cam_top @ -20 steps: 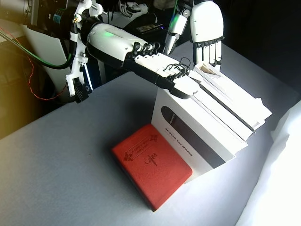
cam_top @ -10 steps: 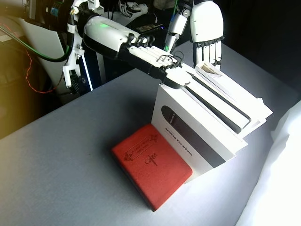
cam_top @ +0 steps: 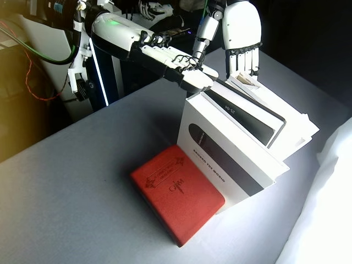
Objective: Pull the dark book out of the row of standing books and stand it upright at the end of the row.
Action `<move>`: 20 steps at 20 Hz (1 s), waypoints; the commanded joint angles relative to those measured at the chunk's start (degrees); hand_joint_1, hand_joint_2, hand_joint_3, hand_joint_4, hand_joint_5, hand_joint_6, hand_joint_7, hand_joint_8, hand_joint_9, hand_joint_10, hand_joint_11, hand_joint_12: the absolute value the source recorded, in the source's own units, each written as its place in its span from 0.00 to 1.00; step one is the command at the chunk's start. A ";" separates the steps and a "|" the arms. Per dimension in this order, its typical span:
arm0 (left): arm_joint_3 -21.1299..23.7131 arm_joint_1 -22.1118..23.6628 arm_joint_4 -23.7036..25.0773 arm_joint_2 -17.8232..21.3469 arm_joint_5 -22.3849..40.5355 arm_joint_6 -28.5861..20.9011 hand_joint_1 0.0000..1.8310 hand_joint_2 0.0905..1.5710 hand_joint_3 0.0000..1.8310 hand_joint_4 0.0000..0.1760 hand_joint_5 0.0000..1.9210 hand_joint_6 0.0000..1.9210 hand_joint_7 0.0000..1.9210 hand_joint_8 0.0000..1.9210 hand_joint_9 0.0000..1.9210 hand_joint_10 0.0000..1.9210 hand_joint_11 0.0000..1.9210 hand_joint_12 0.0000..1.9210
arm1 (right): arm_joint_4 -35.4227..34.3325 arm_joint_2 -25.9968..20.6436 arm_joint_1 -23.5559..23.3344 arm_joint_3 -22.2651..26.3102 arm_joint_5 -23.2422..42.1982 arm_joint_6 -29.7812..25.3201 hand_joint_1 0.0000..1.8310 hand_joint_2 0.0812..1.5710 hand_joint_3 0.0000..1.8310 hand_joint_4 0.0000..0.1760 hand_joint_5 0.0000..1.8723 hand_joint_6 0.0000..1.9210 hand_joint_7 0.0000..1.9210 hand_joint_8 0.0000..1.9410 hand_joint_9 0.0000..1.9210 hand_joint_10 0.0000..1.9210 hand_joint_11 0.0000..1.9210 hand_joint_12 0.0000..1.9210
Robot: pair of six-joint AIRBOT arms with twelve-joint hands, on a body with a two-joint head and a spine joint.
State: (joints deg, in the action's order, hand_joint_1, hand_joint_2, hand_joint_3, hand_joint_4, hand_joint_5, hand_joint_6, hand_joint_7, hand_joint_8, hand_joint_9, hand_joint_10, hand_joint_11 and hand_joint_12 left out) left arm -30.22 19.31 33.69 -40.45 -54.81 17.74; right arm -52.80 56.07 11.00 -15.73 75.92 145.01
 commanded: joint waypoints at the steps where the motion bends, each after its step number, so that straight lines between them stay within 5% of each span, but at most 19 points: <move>1: -0.08 0.86 2.66 0.77 2.15 0.05 0.00 0.70 0.00 0.00 0.04 0.00 0.04 0.00 0.03 0.00 0.01 0.06 | 1.93 -0.53 0.13 1.25 1.12 1.21 0.00 0.72 0.00 0.00 0.00 0.00 0.00 0.00 0.00 0.00 0.00 0.00; 20: -0.08 0.86 2.60 0.76 2.14 -0.04 0.00 0.70 0.00 0.00 0.04 0.00 0.04 0.00 0.02 0.00 0.00 0.06 | -6.20 -0.59 1.97 9.72 2.89 5.83 0.00 0.71 0.00 0.00 0.01 0.00 0.00 0.00 0.00 0.00 0.00 0.00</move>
State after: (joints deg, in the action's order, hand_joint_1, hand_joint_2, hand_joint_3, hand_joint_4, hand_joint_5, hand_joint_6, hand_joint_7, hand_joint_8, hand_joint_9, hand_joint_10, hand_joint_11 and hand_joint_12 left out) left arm -30.22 19.29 33.61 -40.45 -54.81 17.74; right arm -59.92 55.90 12.82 -6.46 77.41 149.97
